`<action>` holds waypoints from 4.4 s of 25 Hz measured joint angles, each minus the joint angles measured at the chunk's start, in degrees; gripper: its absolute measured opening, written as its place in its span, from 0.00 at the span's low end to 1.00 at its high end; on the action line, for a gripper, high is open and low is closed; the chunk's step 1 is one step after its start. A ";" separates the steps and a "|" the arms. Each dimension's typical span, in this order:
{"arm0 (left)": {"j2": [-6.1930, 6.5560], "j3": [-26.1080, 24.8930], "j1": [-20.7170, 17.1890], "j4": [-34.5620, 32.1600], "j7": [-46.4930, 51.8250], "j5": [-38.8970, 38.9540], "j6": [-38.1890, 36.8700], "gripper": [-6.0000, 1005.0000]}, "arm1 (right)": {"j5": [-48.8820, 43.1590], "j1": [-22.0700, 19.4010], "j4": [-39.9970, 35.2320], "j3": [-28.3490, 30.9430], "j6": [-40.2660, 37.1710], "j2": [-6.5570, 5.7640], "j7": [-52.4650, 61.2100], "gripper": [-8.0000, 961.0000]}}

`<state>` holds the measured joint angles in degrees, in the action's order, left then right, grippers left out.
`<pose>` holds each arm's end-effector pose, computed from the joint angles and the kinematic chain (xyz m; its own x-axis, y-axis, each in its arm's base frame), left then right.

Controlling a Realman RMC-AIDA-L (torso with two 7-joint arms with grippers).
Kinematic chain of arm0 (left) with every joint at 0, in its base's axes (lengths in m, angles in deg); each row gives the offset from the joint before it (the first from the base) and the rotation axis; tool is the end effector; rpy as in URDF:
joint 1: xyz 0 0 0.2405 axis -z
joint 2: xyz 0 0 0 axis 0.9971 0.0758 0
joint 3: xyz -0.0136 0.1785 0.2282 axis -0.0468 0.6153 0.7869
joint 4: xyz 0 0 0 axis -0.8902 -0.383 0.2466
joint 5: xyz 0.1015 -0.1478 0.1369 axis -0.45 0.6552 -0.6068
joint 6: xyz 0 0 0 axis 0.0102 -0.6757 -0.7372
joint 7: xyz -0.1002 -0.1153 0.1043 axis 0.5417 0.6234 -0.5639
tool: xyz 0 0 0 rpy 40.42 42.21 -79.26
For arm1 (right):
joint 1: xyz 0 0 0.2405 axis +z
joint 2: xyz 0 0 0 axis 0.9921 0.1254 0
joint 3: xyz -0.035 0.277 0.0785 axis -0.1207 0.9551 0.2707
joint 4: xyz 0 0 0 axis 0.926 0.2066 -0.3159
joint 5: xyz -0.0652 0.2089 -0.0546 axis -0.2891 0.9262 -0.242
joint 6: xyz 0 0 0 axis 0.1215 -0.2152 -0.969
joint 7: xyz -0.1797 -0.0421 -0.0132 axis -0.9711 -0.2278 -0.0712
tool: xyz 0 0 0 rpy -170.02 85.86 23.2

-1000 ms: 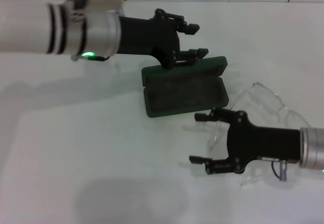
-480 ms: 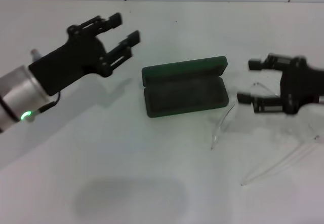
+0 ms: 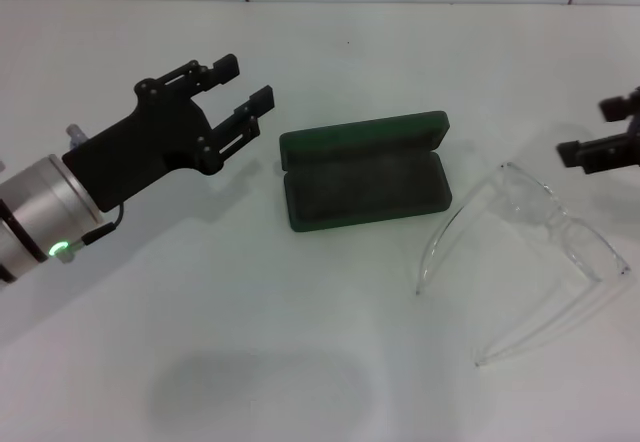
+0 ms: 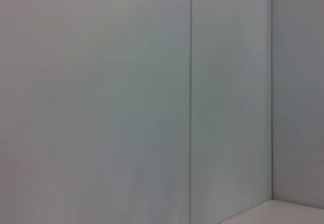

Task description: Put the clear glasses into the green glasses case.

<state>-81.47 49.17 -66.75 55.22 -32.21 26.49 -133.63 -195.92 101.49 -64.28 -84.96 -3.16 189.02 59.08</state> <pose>-0.2721 0.3652 -0.0655 0.6907 -0.0051 0.7232 0.4533 -0.7761 -0.4384 0.2239 0.3715 0.0504 0.8421 -0.5150 -0.1600 -0.5252 -0.7159 -0.4600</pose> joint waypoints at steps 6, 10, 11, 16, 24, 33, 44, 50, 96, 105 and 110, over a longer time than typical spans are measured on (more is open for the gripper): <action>0.13 0.21 0.11 0.11 0.13 -0.18 0.19 0.53 | -6.93 0.80 0.50 -3.19 0.66 0.17 2.82 0.86; 0.13 0.24 0.42 0.36 0.06 -0.21 0.55 0.53 | -8.78 1.47 3.75 -5.96 1.74 0.31 3.17 0.86; 0.14 0.26 0.55 0.49 0.04 -0.22 0.58 0.53 | -9.33 1.62 4.83 -6.55 2.27 0.34 3.26 0.86; 0.13 0.13 0.91 0.74 -0.01 -1.16 0.66 0.53 | -10.21 3.72 11.31 -8.40 5.01 0.45 3.34 0.86; 0.13 0.05 1.27 0.79 -0.04 -1.72 0.70 0.53 | -12.15 9.17 20.28 -10.82 6.49 0.96 3.26 0.85; 0.13 -0.03 1.21 1.24 -0.07 -1.72 0.70 0.53 | -13.25 9.39 20.73 -10.93 6.45 0.93 3.38 0.66; 0.08 -0.04 1.12 1.50 -0.08 -1.70 0.70 0.53 | -13.61 8.96 21.12 -12.73 7.61 0.78 3.13 0.44; -0.02 -0.04 0.90 1.50 -0.08 -1.66 0.70 0.53 | -13.65 8.93 21.08 -14.83 8.64 0.65 2.71 0.34; -0.80 0.37 6.50 15.41 -7.21 7.78 -11.24 0.53 | 36.15 4.49 53.22 12.86 5.55 0.08 -49.58 0.11; -1.19 3.54 13.31 16.49 -8.32 8.62 -13.02 0.52 | 35.84 9.24 61.21 11.50 3.00 -0.29 -51.09 0.09; -1.19 12.16 14.93 15.47 -8.60 13.61 -15.37 0.52 | 35.78 9.88 61.41 10.91 -0.36 -0.51 -50.06 0.07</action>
<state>-82.66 61.33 -51.82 70.69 -40.80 40.10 -149.00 -160.14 111.37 -2.87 -74.05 -3.52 188.51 9.01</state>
